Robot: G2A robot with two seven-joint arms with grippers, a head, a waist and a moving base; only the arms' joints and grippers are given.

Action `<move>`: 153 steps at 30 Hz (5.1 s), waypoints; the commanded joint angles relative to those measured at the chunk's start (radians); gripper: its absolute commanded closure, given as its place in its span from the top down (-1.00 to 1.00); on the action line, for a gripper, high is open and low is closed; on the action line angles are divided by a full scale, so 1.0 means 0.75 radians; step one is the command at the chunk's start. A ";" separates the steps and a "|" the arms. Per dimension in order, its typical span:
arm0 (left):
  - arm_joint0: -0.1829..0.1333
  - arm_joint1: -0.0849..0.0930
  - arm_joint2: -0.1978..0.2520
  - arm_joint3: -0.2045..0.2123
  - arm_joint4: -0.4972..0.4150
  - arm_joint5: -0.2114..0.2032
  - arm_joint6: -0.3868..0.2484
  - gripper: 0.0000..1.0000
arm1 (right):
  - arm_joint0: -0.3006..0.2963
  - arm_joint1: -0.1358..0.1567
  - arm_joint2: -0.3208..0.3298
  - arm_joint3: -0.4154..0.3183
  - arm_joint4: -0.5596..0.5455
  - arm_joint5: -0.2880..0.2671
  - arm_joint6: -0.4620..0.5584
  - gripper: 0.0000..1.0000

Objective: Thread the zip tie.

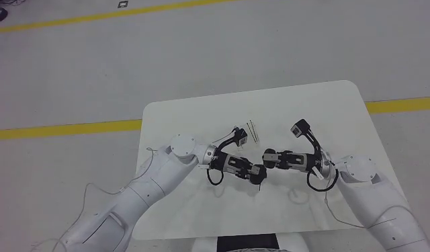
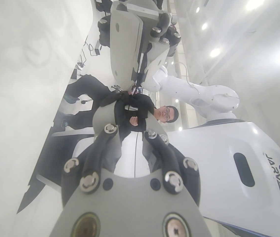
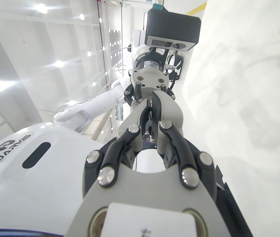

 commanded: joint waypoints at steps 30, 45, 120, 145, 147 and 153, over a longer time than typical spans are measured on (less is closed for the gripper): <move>0.178 0.033 -0.239 -0.118 -0.090 -0.098 0.177 1.00 | -0.124 -0.059 0.089 -0.102 0.121 0.000 -0.374 -1.00; 0.450 0.003 -0.483 -0.342 0.021 -0.098 0.406 1.00 | -0.261 -0.118 0.107 -0.229 0.159 0.000 -0.670 -1.00; 0.594 -0.107 -0.592 -0.493 0.294 -0.093 0.831 1.00 | -0.295 -0.305 0.003 -0.226 -0.052 0.000 -1.014 -1.00; 0.572 -0.101 -0.540 -0.469 0.315 -0.082 0.878 1.00 | -0.311 -0.325 0.043 -0.268 0.062 0.000 -0.975 -1.00; 0.570 -0.101 -0.534 -0.469 0.319 -0.082 0.880 1.00 | -0.311 -0.328 0.040 -0.267 0.061 0.000 -0.974 -1.00; 0.565 -0.101 -0.515 -0.468 0.339 -0.076 0.893 1.00 | -0.308 -0.334 0.028 -0.269 0.048 0.000 -0.970 -1.00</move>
